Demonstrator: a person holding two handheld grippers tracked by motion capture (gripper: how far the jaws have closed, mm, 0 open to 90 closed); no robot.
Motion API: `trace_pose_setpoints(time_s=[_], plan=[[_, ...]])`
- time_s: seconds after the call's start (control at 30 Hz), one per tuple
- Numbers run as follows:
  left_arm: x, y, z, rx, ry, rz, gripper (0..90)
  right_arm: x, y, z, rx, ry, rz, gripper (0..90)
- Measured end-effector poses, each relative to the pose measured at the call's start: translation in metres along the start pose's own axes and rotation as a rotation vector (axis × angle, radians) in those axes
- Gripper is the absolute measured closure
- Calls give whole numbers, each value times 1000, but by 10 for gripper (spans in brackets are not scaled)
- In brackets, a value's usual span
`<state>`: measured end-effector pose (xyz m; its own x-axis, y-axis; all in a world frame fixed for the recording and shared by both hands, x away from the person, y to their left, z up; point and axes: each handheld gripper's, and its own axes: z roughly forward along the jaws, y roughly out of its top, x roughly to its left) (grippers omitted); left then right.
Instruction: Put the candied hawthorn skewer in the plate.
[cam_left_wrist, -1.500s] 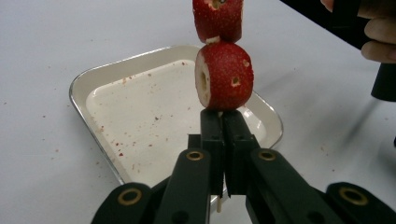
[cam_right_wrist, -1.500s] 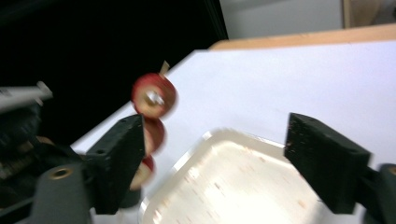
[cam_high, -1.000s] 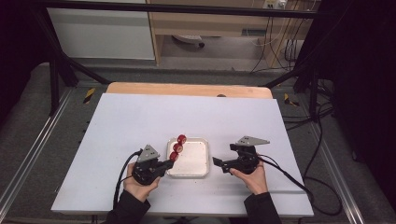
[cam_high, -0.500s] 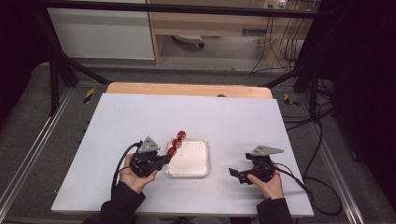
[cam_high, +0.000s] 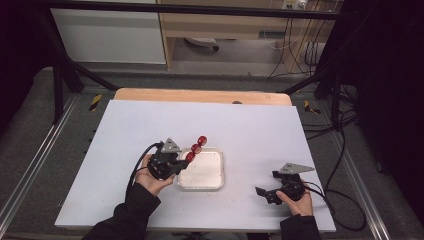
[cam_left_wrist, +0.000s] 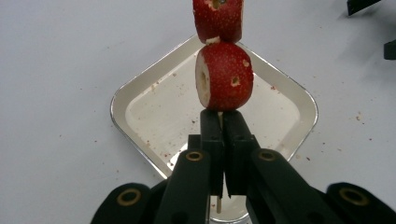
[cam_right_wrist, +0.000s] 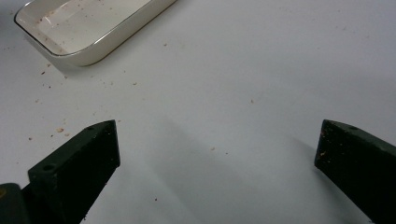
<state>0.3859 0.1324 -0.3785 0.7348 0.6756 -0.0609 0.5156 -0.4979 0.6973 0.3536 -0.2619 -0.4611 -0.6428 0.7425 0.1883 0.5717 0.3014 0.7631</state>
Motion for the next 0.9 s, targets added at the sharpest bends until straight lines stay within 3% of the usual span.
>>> trace_pose_setpoints(time_s=[0.37,0.6,0.9], plan=[[2,10,25,76,5,-11,879,1,-1,-1,8,3,-11,8],[-4,8,36,140,21,4,879,0,-1,-2,15,7,-16,10],[-8,3,47,216,31,-6,878,0,-1,-6,16,6,-15,11]])
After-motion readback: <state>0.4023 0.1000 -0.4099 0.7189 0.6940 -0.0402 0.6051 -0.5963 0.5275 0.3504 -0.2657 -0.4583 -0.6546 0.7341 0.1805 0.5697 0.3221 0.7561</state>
